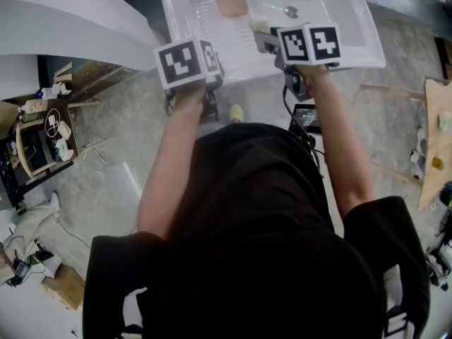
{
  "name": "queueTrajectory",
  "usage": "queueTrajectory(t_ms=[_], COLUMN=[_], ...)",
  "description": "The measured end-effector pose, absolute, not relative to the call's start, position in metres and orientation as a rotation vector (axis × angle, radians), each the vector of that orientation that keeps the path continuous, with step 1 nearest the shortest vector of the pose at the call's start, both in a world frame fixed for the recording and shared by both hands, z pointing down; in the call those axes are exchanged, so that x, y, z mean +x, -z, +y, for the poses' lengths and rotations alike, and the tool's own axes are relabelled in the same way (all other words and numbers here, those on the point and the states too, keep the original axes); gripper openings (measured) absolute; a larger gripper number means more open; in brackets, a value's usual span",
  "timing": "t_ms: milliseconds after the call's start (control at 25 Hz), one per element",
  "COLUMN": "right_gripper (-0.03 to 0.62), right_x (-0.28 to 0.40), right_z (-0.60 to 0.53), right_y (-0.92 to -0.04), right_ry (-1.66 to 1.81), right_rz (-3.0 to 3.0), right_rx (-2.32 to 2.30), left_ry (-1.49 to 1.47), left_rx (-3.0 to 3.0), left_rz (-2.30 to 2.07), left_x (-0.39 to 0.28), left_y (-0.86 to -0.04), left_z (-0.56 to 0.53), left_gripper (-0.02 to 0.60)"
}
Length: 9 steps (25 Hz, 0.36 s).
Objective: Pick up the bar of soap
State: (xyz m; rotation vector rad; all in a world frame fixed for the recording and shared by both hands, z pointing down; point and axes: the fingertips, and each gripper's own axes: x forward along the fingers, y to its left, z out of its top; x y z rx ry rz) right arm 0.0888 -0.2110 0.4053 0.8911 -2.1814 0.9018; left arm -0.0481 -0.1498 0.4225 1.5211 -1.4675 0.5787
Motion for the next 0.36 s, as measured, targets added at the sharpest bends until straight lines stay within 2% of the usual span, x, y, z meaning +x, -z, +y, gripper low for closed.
queueTrajectory(t_ms=[360], right_gripper=[0.186], right_x=[0.094], right_z=[-0.22], right_y=[-0.4031], right_ry=[-0.91], right_rz=[-2.184], right_rx=[0.896], left_ry=[-0.572], left_rx=[1.508], left_rz=[-1.48], left_x=[-0.052], left_y=[-0.4193], left_z=[-0.1592], left_gripper=[-0.002])
